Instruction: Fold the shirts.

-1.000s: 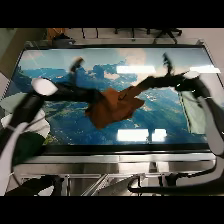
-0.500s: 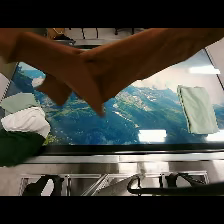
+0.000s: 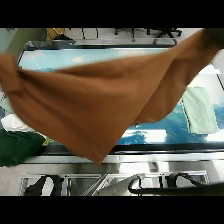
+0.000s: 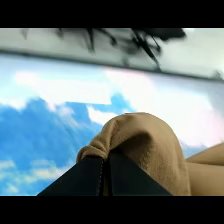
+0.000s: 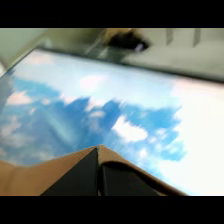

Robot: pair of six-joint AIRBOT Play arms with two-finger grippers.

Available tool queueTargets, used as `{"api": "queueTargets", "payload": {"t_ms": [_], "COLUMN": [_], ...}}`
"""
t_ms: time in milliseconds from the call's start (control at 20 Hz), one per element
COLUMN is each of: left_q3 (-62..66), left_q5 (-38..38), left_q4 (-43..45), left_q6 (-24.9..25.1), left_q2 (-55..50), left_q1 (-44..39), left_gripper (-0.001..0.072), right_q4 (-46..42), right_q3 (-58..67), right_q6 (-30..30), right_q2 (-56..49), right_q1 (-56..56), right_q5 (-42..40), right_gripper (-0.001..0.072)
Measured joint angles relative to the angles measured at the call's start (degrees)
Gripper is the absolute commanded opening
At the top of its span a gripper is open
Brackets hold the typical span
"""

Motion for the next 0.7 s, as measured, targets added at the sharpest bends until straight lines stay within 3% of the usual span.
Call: {"api": "queueTargets", "payload": {"t_ms": [250, 300, 350, 400, 550, 700], "left_q3": [-15.6, -16.9, -17.3, -17.0, -12.5, -5.9], "left_q5": [11.0, 12.9, 14.1, 14.7, 11.7, 3.7], "left_q4": [-1.2, -1.2, -1.2, -1.4, -1.4, -1.4], "left_q6": [5.0, 5.6, 6.0, 6.4, 5.8, 3.0], "left_q2": [-16.8, -20.9, -24.8, -29.0, -38.7, -44.5], "left_q1": [-11.3, -12.9, -14.1, -15.0, -15.7, -15.0], "left_gripper": [0.0018, 0.0096, 0.0507, 0.0688, 0.0688, 0.0687], "right_q4": [0.2, -0.2, -0.1, 0.1, 0.4, 0.4], "right_q3": [-14.4, -16.0, -17.0, -17.9, -19.2, -19.7], "right_q6": [-3.5, -3.8, -4.1, -4.3, -4.4, -4.5], "right_q2": [-16.0, -19.5, -22.6, -25.6, -31.0, -32.9], "right_q1": [8.0, 9.2, 10.1, 11.0, 12.0, 12.0], "right_q5": [-7.3, -8.6, -9.9, -11.0, -12.3, -12.9], "right_gripper": [0.0015, 0.0015, 0.0015, 0.0015, 0.0015, 0.0016]}}
